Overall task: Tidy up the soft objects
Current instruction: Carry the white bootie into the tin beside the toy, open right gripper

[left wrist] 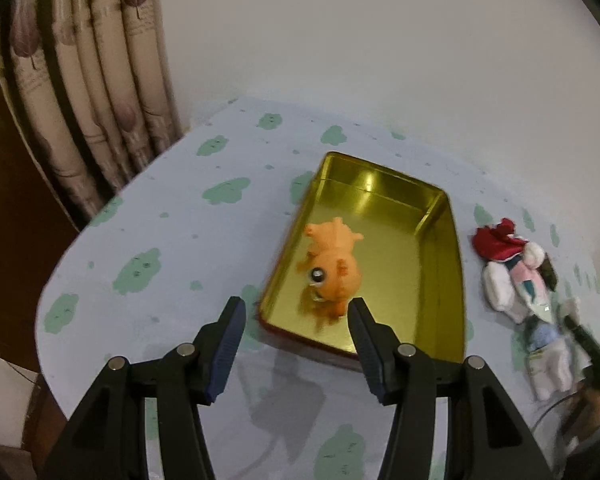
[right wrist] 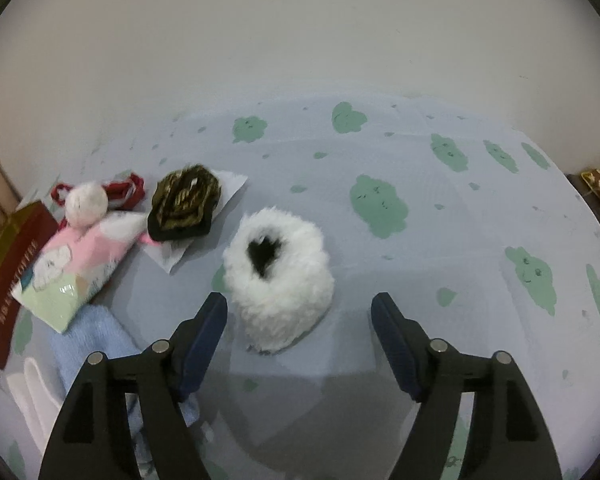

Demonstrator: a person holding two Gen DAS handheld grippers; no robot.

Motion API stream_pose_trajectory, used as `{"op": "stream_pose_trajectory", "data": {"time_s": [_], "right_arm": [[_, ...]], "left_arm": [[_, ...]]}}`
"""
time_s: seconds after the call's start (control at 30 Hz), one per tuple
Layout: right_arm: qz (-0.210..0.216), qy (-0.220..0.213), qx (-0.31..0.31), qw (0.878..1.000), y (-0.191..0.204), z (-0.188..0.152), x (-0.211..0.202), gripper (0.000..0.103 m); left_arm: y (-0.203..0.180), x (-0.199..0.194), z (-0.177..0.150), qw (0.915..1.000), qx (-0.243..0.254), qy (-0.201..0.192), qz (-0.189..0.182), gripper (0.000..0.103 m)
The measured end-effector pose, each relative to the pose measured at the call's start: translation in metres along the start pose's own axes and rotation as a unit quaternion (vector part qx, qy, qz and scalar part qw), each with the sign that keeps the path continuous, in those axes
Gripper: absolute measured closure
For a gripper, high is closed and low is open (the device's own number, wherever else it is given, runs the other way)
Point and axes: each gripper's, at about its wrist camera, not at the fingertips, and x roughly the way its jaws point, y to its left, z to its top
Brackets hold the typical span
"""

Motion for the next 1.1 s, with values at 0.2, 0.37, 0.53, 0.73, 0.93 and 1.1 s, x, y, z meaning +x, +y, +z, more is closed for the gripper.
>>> {"op": "stream_pose_trajectory", "data": {"time_s": [0.2,0.37,0.53,0.73,0.93,1.1], "right_arm": [[-0.005,0.019,-0.017,1.0,0.007,0.007,0.007,0.061],[-0.025,0.014,-0.033,0.999,0.019,0.005,0.004,0.073],[-0.049,-0.008,-0.049,0.998,0.033,0.01,-0.014,0.077],[-0.031,-0.051,-0.092,0.994,0.075,0.025,-0.055,0.077],[0.047,-0.051,-0.155,0.985,0.152,0.03,-0.077,0.077],[0.109,-0.032,-0.208,0.971,0.22,0.017,-0.081,0.077]], "left_arm": [[0.007,0.003,-0.011,0.9998,-0.014,0.007,-0.011,0.049],[0.016,0.004,-0.018,0.9993,-0.026,0.011,-0.027,0.049],[0.031,0.0,-0.022,0.9986,-0.05,-0.004,-0.018,0.049],[0.039,-0.001,-0.025,0.9985,-0.043,-0.022,0.027,0.049],[0.049,0.001,-0.03,0.998,-0.053,-0.019,0.03,0.049],[0.065,0.0,-0.037,0.9947,-0.076,-0.031,0.061,0.049]]}}
